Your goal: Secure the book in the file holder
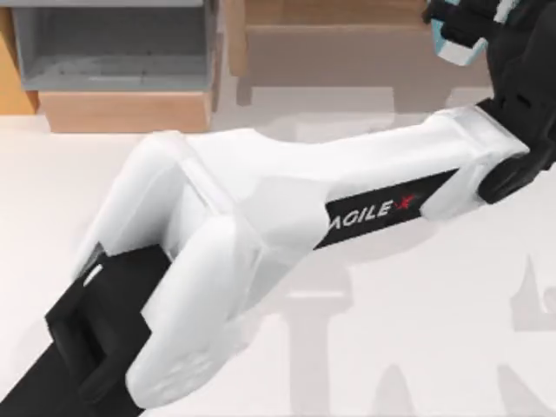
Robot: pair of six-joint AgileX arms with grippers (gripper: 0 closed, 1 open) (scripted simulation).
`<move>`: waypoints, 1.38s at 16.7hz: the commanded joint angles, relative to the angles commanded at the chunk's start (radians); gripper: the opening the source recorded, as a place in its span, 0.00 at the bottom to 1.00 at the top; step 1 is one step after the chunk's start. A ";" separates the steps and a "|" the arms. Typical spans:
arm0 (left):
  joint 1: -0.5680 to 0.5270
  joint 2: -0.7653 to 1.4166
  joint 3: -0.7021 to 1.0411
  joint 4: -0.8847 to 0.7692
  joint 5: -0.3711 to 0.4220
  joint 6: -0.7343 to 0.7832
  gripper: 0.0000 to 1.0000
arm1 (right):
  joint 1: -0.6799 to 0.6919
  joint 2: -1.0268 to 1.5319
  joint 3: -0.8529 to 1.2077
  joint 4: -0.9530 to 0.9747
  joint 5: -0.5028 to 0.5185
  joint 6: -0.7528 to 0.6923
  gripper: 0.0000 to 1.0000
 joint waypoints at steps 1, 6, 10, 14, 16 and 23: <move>-0.015 -0.055 -0.098 0.033 -0.005 0.045 0.00 | 0.000 0.000 0.000 0.000 0.000 0.000 1.00; -0.040 -0.317 -0.590 0.186 0.004 0.294 0.00 | 0.000 0.000 0.000 0.000 0.000 0.000 1.00; 0.020 -0.484 -0.963 0.273 0.064 0.504 0.00 | 0.000 0.000 0.000 0.000 0.000 0.000 1.00; 0.157 -0.626 -1.278 0.328 0.172 0.707 0.00 | 0.000 0.000 0.000 0.000 0.000 0.000 1.00; 0.249 -0.690 -1.395 0.348 0.238 0.803 0.00 | 0.000 0.000 0.000 0.000 0.000 0.000 1.00; 0.616 -0.805 -1.498 0.419 0.521 1.069 0.00 | 0.000 0.000 0.000 0.000 0.000 0.000 1.00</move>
